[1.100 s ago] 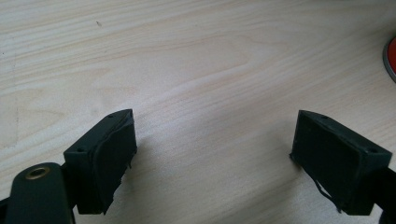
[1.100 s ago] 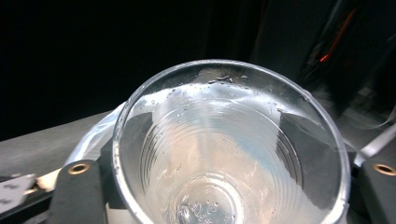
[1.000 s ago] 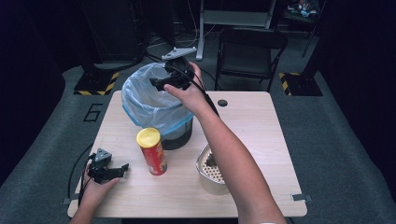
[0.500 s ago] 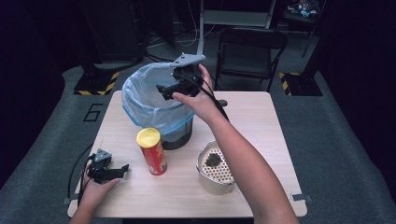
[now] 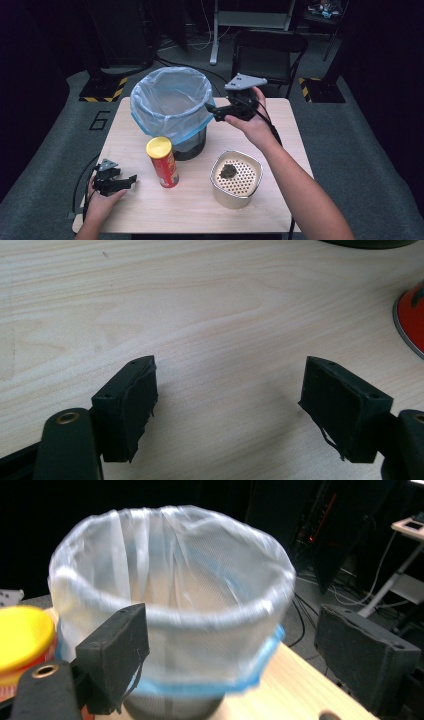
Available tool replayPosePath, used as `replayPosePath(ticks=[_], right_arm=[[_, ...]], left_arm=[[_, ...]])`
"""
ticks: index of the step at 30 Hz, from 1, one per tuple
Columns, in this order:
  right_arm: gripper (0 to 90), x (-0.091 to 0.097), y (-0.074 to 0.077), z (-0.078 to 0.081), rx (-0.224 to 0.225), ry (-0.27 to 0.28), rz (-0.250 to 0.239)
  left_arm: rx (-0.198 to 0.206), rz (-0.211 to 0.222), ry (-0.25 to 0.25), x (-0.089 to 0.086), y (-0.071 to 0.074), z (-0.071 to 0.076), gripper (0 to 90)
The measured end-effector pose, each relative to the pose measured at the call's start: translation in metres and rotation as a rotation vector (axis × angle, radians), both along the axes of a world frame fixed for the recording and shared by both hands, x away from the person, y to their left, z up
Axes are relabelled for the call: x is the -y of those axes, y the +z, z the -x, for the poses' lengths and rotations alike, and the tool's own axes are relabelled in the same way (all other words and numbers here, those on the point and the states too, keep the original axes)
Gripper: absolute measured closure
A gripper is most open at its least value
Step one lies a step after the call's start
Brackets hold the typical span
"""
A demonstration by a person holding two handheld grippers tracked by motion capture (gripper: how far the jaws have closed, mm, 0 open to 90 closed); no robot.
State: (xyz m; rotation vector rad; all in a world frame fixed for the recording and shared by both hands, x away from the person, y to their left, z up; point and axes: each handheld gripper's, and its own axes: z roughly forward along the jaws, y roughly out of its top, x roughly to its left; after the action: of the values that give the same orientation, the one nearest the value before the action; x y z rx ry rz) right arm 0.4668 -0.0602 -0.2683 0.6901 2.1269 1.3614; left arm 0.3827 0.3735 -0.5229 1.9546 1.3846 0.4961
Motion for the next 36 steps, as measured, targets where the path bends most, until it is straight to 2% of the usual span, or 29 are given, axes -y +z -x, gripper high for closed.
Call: replayPosePath(ticks=[3, 5, 6, 9, 10, 11, 12, 14, 15, 16, 20, 22, 23, 24, 25, 26, 29, 30, 33, 36], right_arm=[[21.5, 0.018, -0.011, 0.008, 0.001, -0.006, -0.002], [23.3, 0.03, -0.021, 0.014, 0.012, -0.009, 0.011], [24.8, 0.035, -0.027, 0.017, 0.017, -0.015, 0.013], [27.4, 0.043, -0.035, 0.021, 0.017, -0.018, 0.021], [28.7, 0.051, -0.045, 0.026, 0.016, -0.02, 0.021], [28.7, 0.051, -0.045, 0.026, 0.016, -0.02, 0.021], [29.5, 0.057, -0.052, 0.031, 0.014, -0.036, 0.023], [30.1, 0.061, -0.057, 0.035, 0.018, -0.041, 0.021], [30.1, 0.061, -0.057, 0.035, 0.018, -0.041, 0.021], [30.0, 0.066, -0.064, 0.038, 0.029, -0.049, 0.011], [30.0, 0.072, -0.073, 0.043, 0.017, -0.066, 0.016], [30.0, 0.076, -0.077, 0.045, 0.008, -0.077, 0.012], [30.0, 0.076, -0.077, 0.045, 0.008, -0.077, 0.012], [29.9, 0.08, -0.082, 0.048, 0.009, -0.085, 0.014], [30.0, 0.081, -0.083, 0.049, 0.004, -0.088, 0.01], [30.0, 0.083, -0.084, 0.05, 0.009, -0.089, 0.014], [29.6, 0.088, -0.088, 0.055, 0.018, -0.105, 0.017], [29.3, 0.091, -0.092, 0.058, 0.02, -0.115, 0.013], [29.1, 0.096, -0.097, 0.06, 0.02, -0.123, 0.01], [28.9, 0.104, -0.105, 0.061, -0.003, -0.142, -0.004]], left_arm=[[0.021, 0.023, 0.004, 0.002, 0.003, 0.001, 22.7], [0.033, 0.02, -0.005, 0.002, 0.006, 0.002, 22.7], [0.057, 0.038, -0.019, 0.006, 0.011, 0.004, 22.7], [0.067, 0.051, -0.039, 0.009, 0.016, 0.007, 21.5], [0.086, 0.054, -0.057, 0.013, 0.021, 0.008, 21.5], [0.086, 0.054, -0.057, 0.013, 0.021, 0.008, 21.5], [0.098, 0.065, -0.075, 0.016, 0.026, 0.01, 21.5], [0.095, 0.087, -0.089, 0.018, 0.03, 0.011, 21.2], [0.095, 0.087, -0.089, 0.018, 0.03, 0.011, 20.0], [0.095, 0.088, -0.103, 0.02, 0.031, 0.011, 19.0], [0.092, 0.107, -0.143, 0.027, 0.036, 0.014, 17.4], [0.115, 0.109, -0.19, 0.034, 0.041, 0.017, 15.8], [0.115, 0.109, -0.19, 0.034, 0.041, 0.017, 15.3], [0.114, 0.119, -0.227, 0.037, 0.045, 0.019, 15.0], [0.114, 0.119, -0.227, 0.037, 0.045, 0.019, 14.9], [0.13, 0.148, -0.257, 0.042, 0.046, 0.02, 14.9], [0.124, 0.164, -0.279, 0.046, 0.048, 0.022, 14.9], [0.123, 0.17, -0.301, 0.049, 0.049, 0.023, 14.8], [0.122, 0.169, -0.315, 0.053, 0.051, 0.024, 14.5], [0.112, 0.184, -0.325, 0.061, 0.05, 0.022, 14.4]])
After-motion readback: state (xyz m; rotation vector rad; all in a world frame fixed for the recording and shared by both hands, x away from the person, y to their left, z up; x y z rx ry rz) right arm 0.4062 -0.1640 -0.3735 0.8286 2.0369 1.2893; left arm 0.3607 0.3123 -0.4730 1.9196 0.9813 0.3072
